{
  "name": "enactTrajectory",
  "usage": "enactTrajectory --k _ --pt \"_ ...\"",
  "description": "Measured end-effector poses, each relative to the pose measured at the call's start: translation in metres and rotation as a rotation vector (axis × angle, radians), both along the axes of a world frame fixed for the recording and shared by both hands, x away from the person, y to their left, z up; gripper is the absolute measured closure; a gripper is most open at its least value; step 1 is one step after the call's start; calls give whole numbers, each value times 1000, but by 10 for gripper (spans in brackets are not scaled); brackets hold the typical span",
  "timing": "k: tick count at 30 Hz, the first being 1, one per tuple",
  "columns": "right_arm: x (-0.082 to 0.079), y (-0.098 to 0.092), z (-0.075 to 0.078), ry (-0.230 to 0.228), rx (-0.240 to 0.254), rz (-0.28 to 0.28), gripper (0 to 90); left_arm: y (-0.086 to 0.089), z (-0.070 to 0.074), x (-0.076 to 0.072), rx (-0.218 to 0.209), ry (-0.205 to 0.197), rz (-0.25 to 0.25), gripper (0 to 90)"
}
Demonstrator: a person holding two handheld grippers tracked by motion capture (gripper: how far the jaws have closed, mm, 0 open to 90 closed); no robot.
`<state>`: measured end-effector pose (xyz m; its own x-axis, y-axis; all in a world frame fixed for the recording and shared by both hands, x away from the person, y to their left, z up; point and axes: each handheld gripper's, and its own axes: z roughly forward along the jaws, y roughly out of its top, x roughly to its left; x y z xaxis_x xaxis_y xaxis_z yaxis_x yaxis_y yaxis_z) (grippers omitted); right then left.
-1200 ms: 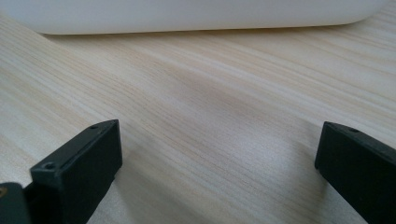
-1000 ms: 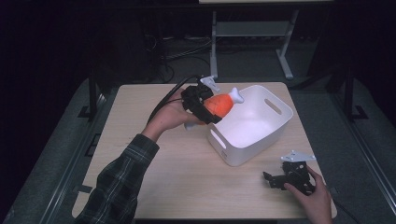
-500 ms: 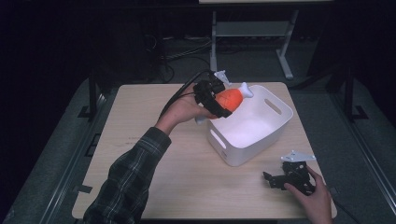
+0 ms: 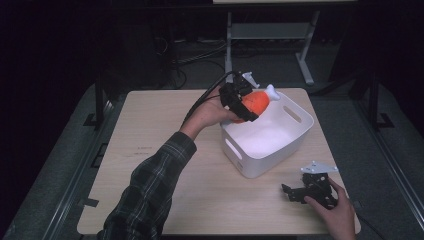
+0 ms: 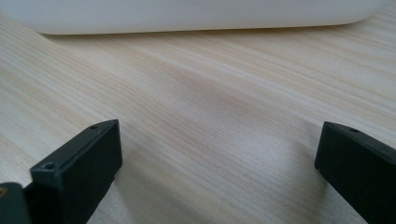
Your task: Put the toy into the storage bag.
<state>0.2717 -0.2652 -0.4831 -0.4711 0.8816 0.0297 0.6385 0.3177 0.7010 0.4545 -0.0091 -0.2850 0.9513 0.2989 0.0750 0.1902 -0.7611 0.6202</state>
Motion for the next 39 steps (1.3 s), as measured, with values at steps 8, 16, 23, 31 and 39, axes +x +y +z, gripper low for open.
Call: enactTrajectory --k 8,16,23,31,39 --pt "0 0 0 -1 0 1 2 -13 -14 10 -7 16 18 203" --pt "0 0 0 0 0 0 2 -22 -30 16 21 43 21 199" --pt "0 0 0 0 0 0 2 -26 -36 17 44 51 22 191" --pt "0 0 0 0 0 0 2 -26 -42 18 51 61 34 179" --pt "0 0 0 0 0 0 2 -22 -44 19 40 72 51 135"
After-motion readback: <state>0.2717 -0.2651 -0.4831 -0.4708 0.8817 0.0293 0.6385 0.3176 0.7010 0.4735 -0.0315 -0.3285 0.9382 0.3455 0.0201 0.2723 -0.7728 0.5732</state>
